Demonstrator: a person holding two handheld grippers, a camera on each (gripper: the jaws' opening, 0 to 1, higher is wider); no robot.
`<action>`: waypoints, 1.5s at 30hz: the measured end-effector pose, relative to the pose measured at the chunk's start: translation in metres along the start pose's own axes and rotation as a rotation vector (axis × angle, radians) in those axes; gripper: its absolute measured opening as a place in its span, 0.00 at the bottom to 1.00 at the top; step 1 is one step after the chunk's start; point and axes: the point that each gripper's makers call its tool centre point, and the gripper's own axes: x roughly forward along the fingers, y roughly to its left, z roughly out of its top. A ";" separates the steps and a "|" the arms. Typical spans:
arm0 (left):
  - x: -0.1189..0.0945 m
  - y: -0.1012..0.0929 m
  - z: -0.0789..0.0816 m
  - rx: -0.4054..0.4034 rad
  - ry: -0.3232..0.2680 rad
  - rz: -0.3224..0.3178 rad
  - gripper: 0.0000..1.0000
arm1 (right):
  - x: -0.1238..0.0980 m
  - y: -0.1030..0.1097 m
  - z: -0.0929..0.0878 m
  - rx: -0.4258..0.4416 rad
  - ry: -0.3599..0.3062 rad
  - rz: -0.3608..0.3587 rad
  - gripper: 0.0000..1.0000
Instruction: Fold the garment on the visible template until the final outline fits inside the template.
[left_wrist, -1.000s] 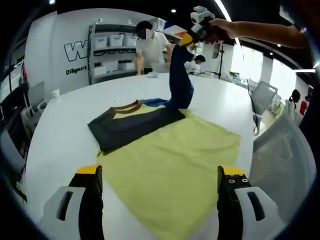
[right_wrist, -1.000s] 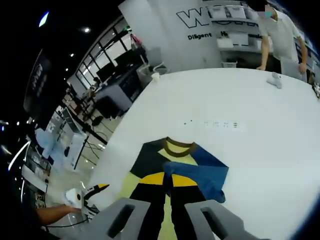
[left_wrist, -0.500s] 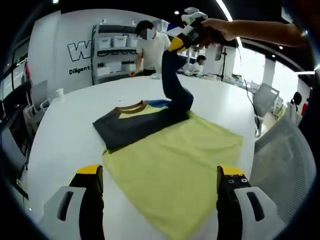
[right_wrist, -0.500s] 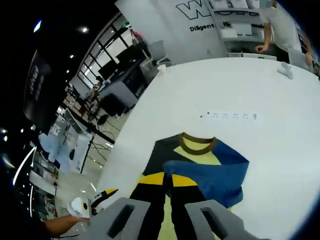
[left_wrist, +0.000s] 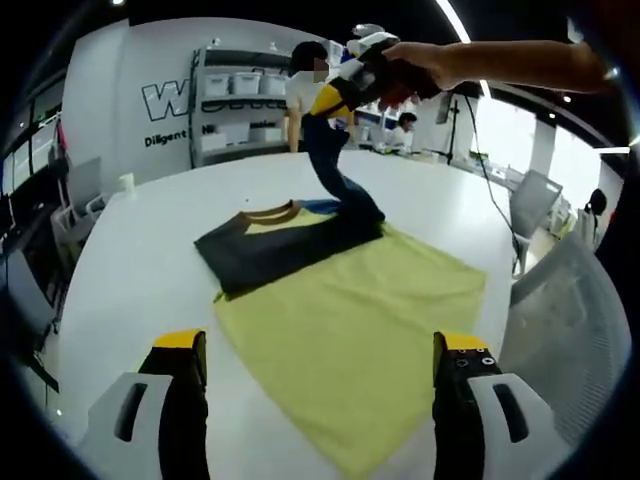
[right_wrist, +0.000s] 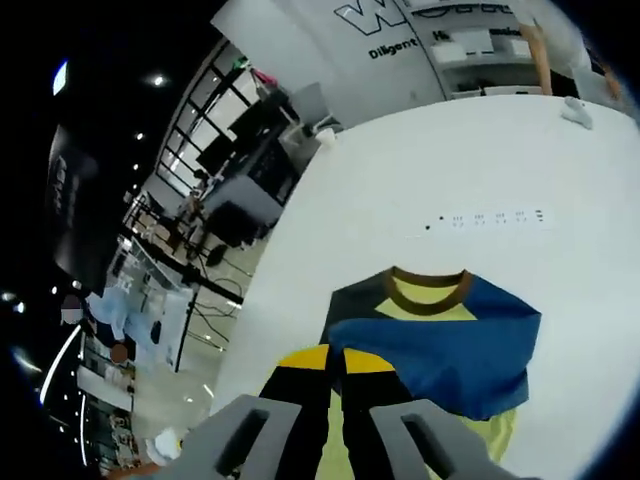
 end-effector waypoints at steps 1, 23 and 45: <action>0.000 0.000 -0.001 -0.001 0.001 0.000 0.91 | 0.005 0.000 0.001 0.001 0.003 0.002 0.00; -0.001 0.006 -0.008 -0.029 0.007 0.005 0.91 | 0.091 -0.015 -0.031 0.012 0.098 -0.013 0.00; -0.001 0.020 -0.019 -0.045 0.039 0.010 0.91 | 0.158 -0.007 -0.071 0.038 0.155 0.005 0.00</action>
